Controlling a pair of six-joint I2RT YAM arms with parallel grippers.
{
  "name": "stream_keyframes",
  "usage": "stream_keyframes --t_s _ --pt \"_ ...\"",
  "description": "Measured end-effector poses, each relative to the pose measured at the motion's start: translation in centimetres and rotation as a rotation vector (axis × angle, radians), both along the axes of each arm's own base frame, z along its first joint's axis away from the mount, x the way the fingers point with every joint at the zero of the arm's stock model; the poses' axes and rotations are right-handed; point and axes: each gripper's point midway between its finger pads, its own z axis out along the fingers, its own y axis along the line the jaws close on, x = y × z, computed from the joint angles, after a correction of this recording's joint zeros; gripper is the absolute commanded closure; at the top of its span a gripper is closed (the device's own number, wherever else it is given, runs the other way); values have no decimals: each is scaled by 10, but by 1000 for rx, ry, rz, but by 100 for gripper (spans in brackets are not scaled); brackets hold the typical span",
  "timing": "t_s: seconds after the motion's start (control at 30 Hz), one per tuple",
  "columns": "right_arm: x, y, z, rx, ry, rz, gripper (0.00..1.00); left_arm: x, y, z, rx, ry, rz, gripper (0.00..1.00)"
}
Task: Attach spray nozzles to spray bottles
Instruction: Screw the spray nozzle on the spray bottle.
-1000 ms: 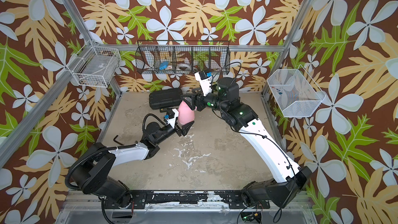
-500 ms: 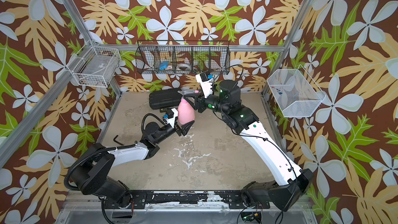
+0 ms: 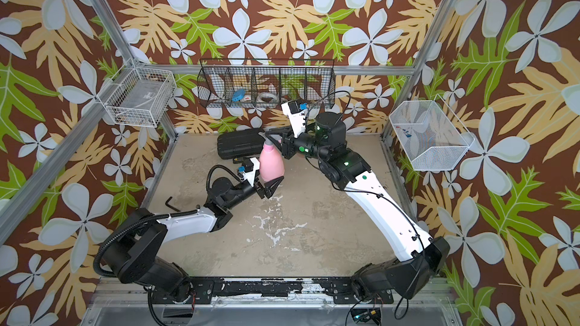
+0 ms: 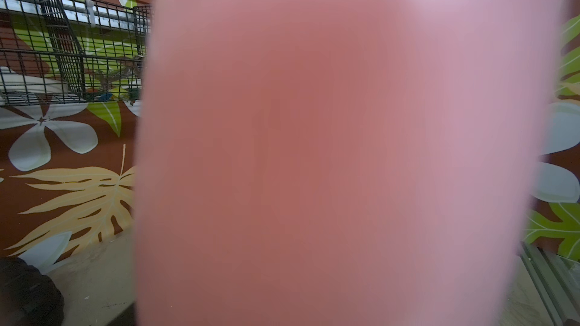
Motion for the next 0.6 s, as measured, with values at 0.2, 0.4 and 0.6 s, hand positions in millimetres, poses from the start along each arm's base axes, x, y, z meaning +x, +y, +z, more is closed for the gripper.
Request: stream_keyframes --t_s 0.2,0.4,0.6 --pt "-6 5 2 -17 -26 -7 100 -1 0 1 -3 -4 -4 47" --pt "-10 8 3 -78 -77 -34 100 -4 -1 2 -2 0 -20 47" --pt "-3 1 0 -150 -124 -92 100 -7 -1 -2 30 26 -31 47"
